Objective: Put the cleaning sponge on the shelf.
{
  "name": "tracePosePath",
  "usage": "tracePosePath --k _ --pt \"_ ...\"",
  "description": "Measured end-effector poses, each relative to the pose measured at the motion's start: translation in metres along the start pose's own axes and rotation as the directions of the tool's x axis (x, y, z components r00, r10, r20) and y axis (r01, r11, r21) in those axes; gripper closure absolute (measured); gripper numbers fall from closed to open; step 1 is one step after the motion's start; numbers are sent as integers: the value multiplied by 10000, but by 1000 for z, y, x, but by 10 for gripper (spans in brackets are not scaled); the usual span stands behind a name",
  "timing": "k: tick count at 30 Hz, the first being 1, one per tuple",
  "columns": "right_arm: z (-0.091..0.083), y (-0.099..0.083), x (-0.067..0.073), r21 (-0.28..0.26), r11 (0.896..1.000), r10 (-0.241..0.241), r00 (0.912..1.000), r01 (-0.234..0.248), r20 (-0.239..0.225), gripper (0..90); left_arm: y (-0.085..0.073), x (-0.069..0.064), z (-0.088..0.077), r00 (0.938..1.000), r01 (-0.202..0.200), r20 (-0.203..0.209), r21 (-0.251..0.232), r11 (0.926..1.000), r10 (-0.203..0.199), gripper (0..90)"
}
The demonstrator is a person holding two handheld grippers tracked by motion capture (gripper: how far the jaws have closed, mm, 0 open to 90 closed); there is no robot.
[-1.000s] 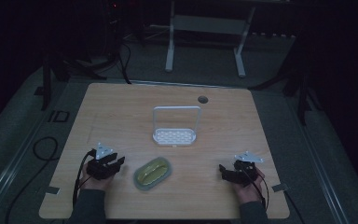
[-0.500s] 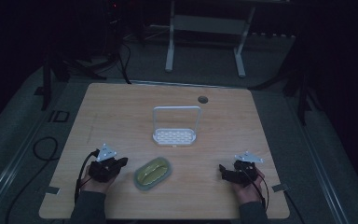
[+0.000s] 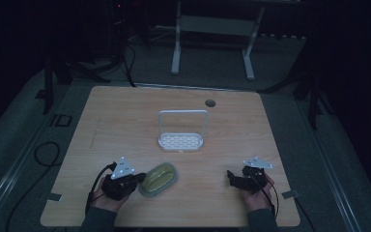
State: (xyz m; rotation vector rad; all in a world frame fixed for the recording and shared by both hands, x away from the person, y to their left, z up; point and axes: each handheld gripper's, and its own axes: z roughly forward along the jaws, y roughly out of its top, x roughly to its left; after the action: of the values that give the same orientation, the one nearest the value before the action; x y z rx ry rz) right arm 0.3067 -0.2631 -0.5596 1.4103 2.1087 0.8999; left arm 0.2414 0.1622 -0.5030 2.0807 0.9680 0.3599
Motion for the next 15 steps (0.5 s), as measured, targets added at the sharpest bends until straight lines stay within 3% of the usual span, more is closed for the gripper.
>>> tracePosePath --k 5,15 --pt "0 0 0 3 10000 7 10000 -7 3 169 6 -15 6 9986 -407 347 96 9991 403 898" --pt "0 0 0 4 10000 8 10000 -8 4 169 5 -24 18 9955 -882 412 620 9942 857 898"
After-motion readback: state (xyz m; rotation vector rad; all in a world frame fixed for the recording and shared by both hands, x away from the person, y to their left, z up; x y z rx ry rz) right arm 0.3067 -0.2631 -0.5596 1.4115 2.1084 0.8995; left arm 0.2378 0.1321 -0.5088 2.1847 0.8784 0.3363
